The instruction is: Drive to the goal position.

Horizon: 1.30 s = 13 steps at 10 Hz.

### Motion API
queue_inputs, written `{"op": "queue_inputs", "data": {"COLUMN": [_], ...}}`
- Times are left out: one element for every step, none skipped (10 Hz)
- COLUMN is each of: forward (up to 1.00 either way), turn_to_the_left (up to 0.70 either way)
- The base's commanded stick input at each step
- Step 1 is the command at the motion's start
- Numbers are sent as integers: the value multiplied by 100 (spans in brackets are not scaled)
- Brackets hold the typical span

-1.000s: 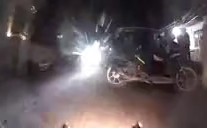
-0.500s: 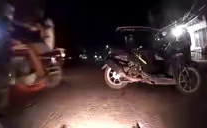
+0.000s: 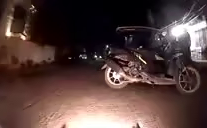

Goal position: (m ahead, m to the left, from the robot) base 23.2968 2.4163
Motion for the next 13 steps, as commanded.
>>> {"op": "queue_inputs", "data": {"forward": [60, 60, 60, 60, 60, 60, 60, 60, 60, 60, 60, 60, 60], "turn_to_the_left": [0, 0, 2, 9, 15, 15, 15, 15, 15, 15, 15, 15, 15]}}
